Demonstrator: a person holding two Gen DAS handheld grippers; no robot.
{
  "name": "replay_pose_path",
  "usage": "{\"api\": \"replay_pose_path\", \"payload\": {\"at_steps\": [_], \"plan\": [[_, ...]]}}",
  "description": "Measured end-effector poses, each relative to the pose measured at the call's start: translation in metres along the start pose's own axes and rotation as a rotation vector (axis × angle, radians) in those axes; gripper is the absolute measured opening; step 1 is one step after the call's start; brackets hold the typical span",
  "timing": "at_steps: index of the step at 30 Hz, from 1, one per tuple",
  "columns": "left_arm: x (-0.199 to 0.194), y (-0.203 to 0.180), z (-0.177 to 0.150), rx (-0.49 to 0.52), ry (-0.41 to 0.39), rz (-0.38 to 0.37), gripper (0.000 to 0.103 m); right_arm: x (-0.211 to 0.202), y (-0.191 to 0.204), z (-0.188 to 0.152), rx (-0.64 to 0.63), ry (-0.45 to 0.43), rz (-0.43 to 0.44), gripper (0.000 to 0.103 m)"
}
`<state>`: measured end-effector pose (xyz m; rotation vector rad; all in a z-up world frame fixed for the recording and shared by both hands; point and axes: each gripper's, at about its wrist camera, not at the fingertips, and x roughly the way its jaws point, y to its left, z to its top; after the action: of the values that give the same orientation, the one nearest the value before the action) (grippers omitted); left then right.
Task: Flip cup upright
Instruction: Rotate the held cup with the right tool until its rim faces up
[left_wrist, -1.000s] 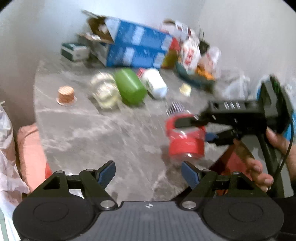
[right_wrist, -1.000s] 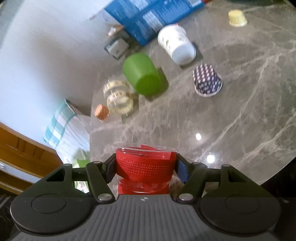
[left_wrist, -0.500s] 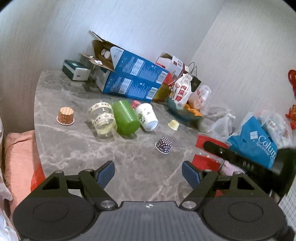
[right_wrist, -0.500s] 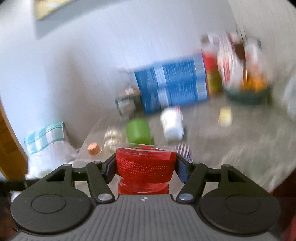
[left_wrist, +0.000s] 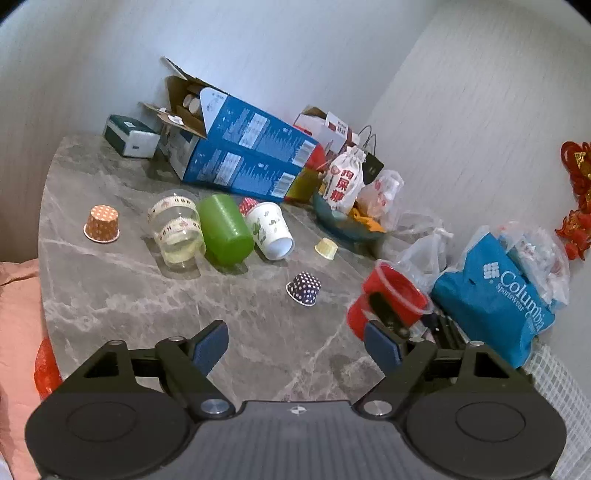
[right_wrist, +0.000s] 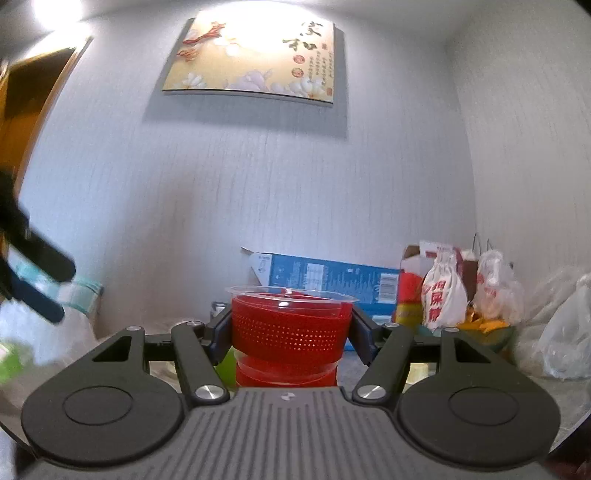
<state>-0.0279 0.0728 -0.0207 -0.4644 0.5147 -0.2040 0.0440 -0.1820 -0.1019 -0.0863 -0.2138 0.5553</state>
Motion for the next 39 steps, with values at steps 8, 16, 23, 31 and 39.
{"api": "replay_pose_path", "payload": {"at_steps": [8, 16, 23, 31, 39], "plan": [[0.011, 0.005, -0.004, -0.020, 0.017, 0.020, 0.084, 0.021, -0.003, -0.020, 0.030, -0.001, 0.024, 0.065], [0.019, 0.012, -0.004, -0.062, 0.017, 0.003, 0.084, 0.015, -0.005, -0.032, 0.037, 0.055, 0.022, 0.065], [0.029, 0.011, -0.005, -0.063, 0.038, -0.002, 0.084, 0.015, -0.005, -0.040, 0.036, 0.050, 0.019, 0.065], [0.033, 0.016, -0.006, -0.084, 0.046, 0.005, 0.084, 0.019, -0.001, -0.044, 0.023, 0.059, 0.039, 0.065], [0.034, 0.016, -0.006, -0.089, 0.051, 0.008, 0.084, 0.022, -0.002, -0.045, 0.030, 0.075, 0.050, 0.070]]}}
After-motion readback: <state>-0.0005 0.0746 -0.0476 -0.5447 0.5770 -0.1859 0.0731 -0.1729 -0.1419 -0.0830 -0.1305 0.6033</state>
